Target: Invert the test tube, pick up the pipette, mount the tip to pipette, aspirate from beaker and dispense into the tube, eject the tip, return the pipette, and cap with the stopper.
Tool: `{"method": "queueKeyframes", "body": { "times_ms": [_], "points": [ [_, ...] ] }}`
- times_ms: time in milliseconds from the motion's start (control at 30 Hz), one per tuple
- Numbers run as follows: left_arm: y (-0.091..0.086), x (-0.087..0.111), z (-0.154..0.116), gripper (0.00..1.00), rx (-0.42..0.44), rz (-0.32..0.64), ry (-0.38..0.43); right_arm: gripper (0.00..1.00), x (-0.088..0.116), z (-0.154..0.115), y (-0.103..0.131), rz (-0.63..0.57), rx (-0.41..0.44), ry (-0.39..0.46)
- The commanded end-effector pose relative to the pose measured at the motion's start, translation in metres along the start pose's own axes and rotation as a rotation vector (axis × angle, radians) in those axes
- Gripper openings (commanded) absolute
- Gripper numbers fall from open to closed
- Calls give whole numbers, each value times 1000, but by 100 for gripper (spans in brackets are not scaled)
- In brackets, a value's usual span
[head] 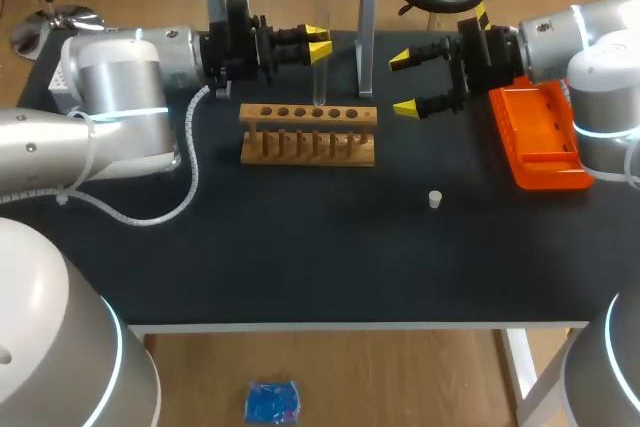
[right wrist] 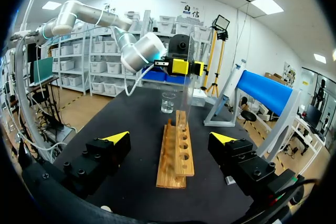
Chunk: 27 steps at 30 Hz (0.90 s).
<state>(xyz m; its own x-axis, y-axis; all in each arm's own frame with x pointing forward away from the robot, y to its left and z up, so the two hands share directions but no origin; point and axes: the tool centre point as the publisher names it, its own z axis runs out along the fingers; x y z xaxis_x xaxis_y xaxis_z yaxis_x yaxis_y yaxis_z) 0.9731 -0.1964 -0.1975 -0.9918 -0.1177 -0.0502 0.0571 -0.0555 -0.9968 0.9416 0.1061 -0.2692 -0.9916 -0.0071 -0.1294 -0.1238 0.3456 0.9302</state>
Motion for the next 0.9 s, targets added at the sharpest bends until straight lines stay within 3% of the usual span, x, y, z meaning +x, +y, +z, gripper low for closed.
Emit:
{"method": "queueKeyframes", "body": {
  "times_ms": [33, 900],
  "points": [
    [5, -2, 1, 0, 4, -1, 1, 100, 0, 0, -1, -1, 0, 0],
    [32, -9, -3, 0, 18, -35, -26, 100, 0, 0, -1, -1, 0, 0]
  ]
}}
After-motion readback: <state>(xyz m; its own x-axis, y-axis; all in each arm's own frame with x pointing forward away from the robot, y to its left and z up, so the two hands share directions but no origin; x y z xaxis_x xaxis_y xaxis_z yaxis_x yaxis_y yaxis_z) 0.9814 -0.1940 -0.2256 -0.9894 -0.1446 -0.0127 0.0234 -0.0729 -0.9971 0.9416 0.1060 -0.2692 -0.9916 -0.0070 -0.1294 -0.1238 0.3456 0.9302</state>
